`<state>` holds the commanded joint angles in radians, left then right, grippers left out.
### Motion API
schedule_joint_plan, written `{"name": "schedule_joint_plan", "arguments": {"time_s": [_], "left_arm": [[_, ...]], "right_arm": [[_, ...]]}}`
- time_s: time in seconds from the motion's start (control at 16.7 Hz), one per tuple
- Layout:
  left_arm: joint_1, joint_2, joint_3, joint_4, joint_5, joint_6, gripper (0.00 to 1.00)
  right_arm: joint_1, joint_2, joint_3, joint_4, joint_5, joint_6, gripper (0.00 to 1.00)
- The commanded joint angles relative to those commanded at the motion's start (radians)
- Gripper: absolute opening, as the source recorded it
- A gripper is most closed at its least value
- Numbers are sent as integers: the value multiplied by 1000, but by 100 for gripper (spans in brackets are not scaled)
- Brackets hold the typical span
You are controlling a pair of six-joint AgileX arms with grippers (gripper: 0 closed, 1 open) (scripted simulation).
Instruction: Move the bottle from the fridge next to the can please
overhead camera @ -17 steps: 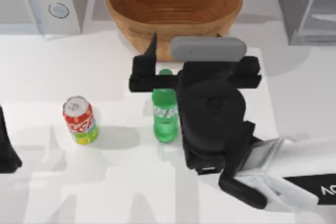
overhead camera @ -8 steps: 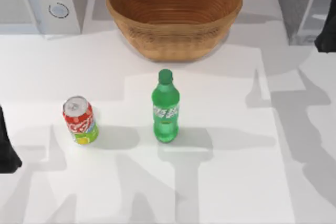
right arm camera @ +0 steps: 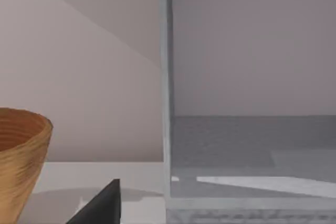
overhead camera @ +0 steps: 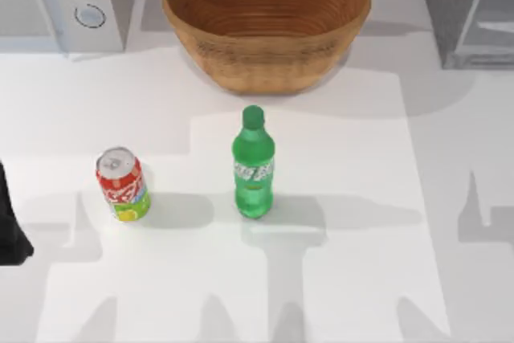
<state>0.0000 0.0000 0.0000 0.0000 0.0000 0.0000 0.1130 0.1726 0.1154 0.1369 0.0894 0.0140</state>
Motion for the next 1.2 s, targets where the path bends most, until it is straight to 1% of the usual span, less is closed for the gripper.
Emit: {"name": "schedule_joint_plan", "arguments": {"time_s": [0.18,0.3,0.66,0.78,0.96,1.2], "left_arm": [[0,0,0,0,0,0,100],[0,0,0,0,0,0,100],[0,0,0,0,0,0,100],[0,0,0,0,0,0,100],[0,0,0,0,0,0,100],[0,0,0,0,0,0,100]], "right_arm": [[-85,-133,-86,-102,-68,-11,100],[-111,-169,-113,-134,-88,-14,100],[-110,-170,-112,-136,-88,-13,100],[-112,-198,-89,-169,-86,-14,100],[-115,-286,-15,-297,-83,-17,100],[-115,-451,120,-598,-85,-18,100]]}}
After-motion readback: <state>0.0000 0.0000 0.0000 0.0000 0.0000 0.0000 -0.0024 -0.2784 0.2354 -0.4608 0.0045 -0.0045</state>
